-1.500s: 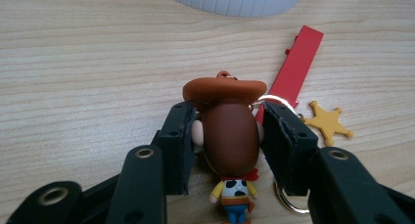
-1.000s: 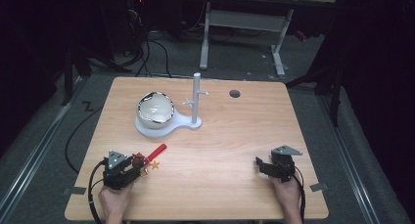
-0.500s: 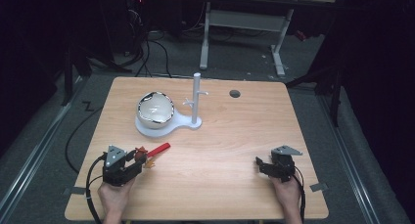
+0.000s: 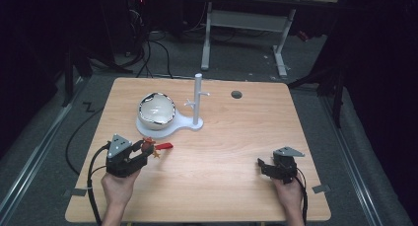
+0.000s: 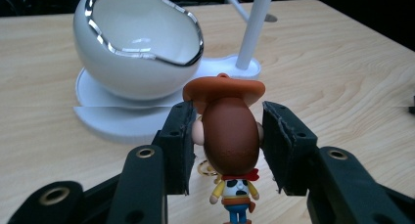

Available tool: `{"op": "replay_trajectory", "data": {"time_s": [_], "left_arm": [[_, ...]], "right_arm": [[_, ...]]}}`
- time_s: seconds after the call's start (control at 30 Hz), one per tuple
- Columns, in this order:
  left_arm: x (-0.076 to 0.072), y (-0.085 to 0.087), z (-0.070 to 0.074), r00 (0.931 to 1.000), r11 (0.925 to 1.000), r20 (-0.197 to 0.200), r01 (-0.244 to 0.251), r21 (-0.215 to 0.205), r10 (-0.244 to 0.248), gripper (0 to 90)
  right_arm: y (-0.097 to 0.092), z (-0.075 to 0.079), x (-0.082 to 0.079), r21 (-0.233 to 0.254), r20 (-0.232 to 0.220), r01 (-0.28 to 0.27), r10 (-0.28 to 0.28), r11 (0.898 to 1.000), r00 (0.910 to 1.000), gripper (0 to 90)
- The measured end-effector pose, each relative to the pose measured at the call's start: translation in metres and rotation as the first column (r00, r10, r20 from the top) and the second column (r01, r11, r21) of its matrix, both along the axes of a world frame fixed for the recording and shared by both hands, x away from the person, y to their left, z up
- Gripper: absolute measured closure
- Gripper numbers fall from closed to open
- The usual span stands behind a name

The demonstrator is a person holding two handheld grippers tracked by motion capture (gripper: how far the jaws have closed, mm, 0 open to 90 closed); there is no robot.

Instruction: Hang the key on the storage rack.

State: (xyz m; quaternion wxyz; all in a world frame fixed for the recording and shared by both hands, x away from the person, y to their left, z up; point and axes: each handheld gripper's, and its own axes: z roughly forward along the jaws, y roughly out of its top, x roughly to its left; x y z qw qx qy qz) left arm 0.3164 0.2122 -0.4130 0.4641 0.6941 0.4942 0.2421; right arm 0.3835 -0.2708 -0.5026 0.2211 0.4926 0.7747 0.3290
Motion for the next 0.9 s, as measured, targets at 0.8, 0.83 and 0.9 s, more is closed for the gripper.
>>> {"op": "replay_trajectory", "data": {"time_s": [0.8, 0.83, 0.9], "left_arm": [[0.038, -0.03, 0.044, 0.9928, 0.9937, 0.069, 0.102, -0.047, -0.098, 56.9], [0.04, -0.032, 0.045, 0.9927, 0.9936, 0.068, 0.103, -0.048, -0.099, 56.9], [0.045, -0.035, 0.046, 0.9924, 0.9933, 0.069, 0.106, -0.047, -0.102, 57.0]], "right_arm": [[0.0, 0.0, 0.0, 0.0, 0.0, 0.0, 0.0, 1.0, 1.0, 29.8], [0.0, 0.0, 0.0, 0.0, 0.0, 0.0, 0.0, 1.0, 1.0, 29.8], [0.0, 0.0, 0.0, 0.0, 0.0, 0.0, 0.0, 1.0, 1.0, 29.8]]}}
